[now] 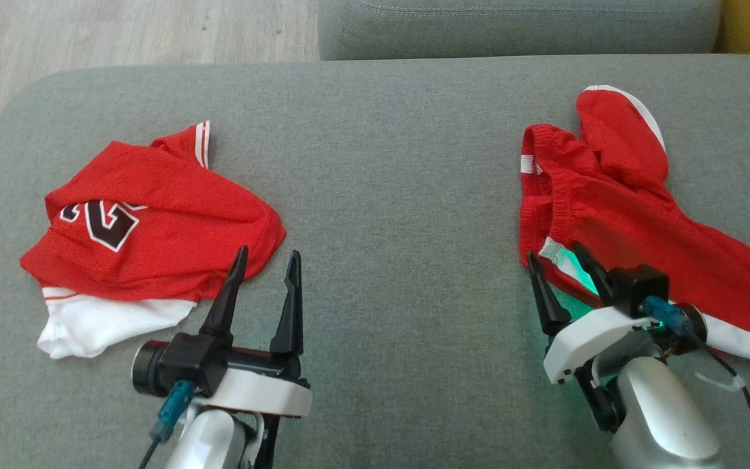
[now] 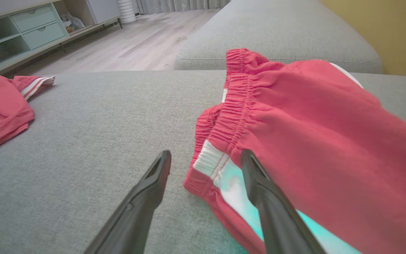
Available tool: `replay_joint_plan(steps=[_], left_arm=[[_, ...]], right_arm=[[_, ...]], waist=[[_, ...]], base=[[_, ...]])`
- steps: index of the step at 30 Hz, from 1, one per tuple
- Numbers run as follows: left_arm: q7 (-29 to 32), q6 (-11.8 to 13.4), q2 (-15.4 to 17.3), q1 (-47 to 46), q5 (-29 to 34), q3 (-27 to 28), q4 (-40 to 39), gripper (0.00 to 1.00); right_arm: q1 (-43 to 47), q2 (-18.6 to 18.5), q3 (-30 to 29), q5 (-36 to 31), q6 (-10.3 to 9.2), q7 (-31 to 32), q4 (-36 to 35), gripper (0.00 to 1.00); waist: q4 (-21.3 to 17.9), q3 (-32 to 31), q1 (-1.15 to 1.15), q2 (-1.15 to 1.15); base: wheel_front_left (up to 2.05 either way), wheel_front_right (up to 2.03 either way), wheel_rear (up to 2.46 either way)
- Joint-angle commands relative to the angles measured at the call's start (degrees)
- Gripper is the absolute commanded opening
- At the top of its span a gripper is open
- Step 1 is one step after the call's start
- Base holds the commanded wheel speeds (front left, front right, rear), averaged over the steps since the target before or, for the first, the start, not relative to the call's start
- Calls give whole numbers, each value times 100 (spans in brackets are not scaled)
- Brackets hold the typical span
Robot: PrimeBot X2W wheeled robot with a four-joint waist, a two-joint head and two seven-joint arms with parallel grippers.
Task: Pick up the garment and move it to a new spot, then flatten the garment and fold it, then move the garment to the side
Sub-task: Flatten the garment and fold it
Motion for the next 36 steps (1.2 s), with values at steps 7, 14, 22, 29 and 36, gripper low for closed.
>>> replay_joint_plan(steps=[7,14,22,29,36], left_arm=[[-47,77,-3,-185,-49,82,-178,100],[-47,111,-3,-209,-77,6,-184,100],[-47,119,-3,-220,-97,70,-165,100],[-47,129,-3,-193,-134,92,-139,100],[-47,125,-3,-138,-133,113,-109,100]], right_arm=[[-446,-25,-45,3,-4,-123,264,100],[-658,-25,-83,6,-4,-232,707,100],[-807,-25,99,162,-4,-387,951,0],[-603,-25,654,438,-4,-476,643,0],[-290,-25,1214,644,-4,-326,154,0]], waist=[[46,40,0,0],[80,95,0,0],[16,94,0,0],[-91,-74,0,0],[-139,-217,0,0]], base=[[0,0,0],[0,0,0],[0,0,0],[0,0,0],[0,0,0]])
